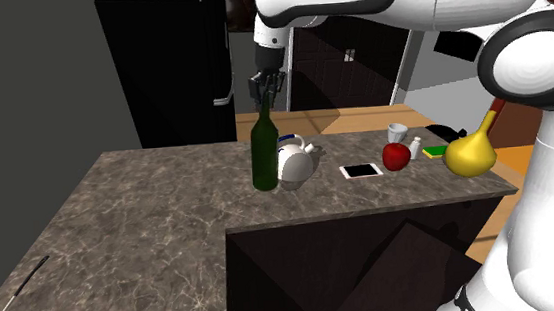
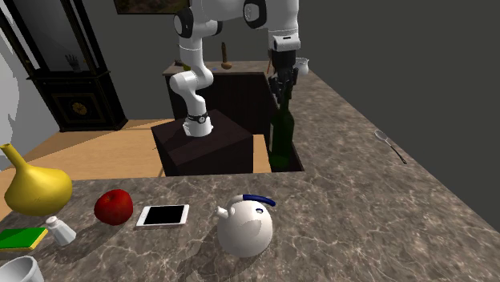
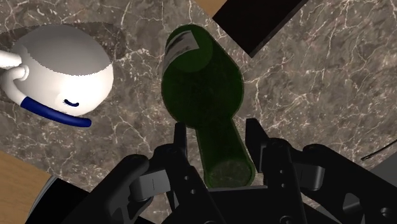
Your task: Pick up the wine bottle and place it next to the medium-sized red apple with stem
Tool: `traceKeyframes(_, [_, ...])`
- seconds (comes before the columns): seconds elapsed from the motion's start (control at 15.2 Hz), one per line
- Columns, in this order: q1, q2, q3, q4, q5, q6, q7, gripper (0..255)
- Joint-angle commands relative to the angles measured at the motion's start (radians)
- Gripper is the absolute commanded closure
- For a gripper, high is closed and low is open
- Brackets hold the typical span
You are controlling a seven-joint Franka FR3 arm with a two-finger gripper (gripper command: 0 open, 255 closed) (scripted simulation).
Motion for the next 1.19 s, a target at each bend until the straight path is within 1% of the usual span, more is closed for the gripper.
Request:
traceKeyframes(0.0, [-0.001,0.006,0.000,0.035,0.000,-0.029,0.001,255])
traceKeyframes(0.46, [-0.002,0.039,0.000,0.179,0.000,-0.139,0.008,255])
traceKeyframes(0.86, [-0.004,0.087,0.000,0.332,0.001,-0.245,0.014,255])
traceKeyframes(1.12, [-0.052,-0.043,-0.026,0.148,0.010,-0.196,-0.062,255])
